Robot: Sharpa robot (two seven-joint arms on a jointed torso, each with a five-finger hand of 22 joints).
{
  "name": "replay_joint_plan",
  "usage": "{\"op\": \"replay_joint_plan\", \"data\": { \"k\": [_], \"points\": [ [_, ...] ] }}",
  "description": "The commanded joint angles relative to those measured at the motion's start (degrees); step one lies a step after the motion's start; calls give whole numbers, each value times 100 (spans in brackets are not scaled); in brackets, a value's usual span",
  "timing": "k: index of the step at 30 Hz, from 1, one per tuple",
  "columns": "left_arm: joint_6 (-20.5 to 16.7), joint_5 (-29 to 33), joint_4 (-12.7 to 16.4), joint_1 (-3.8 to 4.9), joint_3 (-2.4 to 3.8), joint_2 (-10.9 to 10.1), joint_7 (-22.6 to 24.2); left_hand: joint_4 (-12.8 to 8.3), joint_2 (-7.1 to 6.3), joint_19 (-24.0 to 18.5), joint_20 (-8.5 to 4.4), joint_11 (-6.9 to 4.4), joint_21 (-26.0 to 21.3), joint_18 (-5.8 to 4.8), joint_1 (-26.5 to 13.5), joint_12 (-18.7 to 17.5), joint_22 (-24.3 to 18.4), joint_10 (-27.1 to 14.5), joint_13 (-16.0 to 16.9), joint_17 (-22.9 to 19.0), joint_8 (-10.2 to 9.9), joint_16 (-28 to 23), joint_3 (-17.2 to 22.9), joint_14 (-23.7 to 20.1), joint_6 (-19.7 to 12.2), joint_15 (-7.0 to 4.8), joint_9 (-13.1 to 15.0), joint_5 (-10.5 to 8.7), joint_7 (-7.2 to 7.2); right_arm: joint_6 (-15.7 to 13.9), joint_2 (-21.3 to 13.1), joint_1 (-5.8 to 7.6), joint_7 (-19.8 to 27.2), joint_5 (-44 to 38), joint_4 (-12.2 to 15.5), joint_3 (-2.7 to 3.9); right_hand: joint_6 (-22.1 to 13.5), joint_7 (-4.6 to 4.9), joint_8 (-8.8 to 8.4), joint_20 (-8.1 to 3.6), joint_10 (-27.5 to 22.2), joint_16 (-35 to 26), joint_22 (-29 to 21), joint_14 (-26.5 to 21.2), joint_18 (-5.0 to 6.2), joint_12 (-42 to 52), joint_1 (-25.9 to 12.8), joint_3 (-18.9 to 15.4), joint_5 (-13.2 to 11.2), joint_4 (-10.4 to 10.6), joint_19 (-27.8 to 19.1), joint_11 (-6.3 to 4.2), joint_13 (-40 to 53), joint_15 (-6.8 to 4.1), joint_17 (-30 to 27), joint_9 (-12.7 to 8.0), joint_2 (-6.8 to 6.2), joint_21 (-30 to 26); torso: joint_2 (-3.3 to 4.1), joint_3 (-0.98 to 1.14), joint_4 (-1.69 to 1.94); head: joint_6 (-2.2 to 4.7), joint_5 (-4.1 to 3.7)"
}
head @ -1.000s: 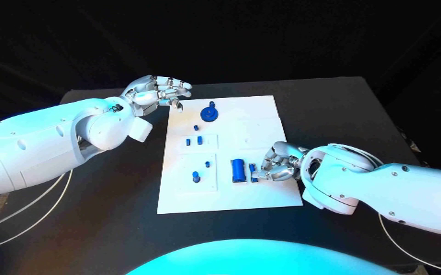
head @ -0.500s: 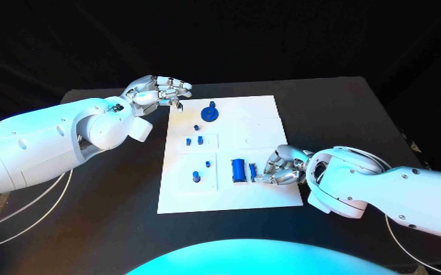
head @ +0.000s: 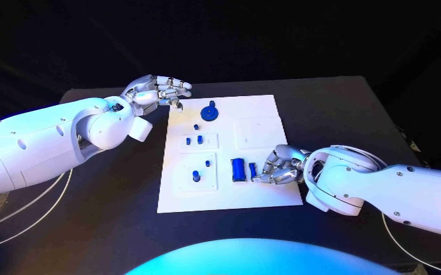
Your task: Assemble the parts on the task board
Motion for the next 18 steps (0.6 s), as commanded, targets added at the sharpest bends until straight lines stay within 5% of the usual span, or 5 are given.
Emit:
{"op": "replay_joint_plan", "data": {
  "k": [1, 18],
  "points": [
    [89, -8, 11, 5, 3, 13, 24, 8, 63, 38, -19, -6, -28, 87, 9, 36, -9, -27, -9, -8, 24, -29, 19, -30, -25, -1, 6, 25, 29, 72, 47, -6, 14, -134, -69, 0, 5, 12, -24, -22, 42, 36, 1397, 449, -86, 21, 50, -18, 26, -22, 427, 14, 318, -33, 765, -8, 27, 4, -2, 0, 3, 3, -3],
    [84, -8, 22, 5, 3, 7, 36, 9, 67, 43, -20, -5, -31, 86, 15, 41, -11, -29, -9, -8, 26, -29, 28, -31, -26, -1, 8, 25, 31, 6, 208, -2, 64, -227, -246, 6, 7, 7, -24, -23, 45, 35, 1398, 449, -86, 26, 98, -2, 36, -43, 428, 10, 322, -36, 762, -8, 66, 7, -9, 8, -6, 28, 19]
  ]
}}
